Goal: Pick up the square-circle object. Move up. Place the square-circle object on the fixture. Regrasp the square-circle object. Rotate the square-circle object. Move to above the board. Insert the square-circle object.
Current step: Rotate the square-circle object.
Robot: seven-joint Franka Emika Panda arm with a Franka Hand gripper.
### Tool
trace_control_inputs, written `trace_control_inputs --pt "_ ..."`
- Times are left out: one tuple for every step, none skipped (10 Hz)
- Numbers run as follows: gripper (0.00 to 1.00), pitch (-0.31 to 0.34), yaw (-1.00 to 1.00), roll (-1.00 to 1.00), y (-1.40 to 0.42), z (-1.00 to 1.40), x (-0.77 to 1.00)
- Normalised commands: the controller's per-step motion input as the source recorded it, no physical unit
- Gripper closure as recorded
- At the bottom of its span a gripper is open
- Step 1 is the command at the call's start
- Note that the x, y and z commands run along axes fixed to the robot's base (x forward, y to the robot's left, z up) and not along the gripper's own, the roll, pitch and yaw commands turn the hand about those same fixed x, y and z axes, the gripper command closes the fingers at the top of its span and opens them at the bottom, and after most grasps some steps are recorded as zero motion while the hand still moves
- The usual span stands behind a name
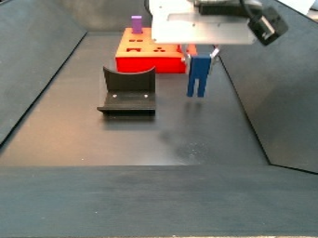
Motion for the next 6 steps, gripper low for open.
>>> trace_control_inputs --pt "1.0 -0.027 -0.02 -0.25 0.01 -0.37 0.04" --pt "1.0 -0.019 -0.02 -0.25 0.02 -0.21 0.04" --pt "1.0 -0.006 -0.02 -0.26 0.02 -0.12 0.04" --pt "1.0 -0.006 -0.02 -0.26 0.02 -0.12 0.04" --pt "0.0 0.002 -0.02 -0.26 0.0 0.0 0.0" --pt "0.0 0.002 -0.01 -0.25 0.01 0.0 0.0"
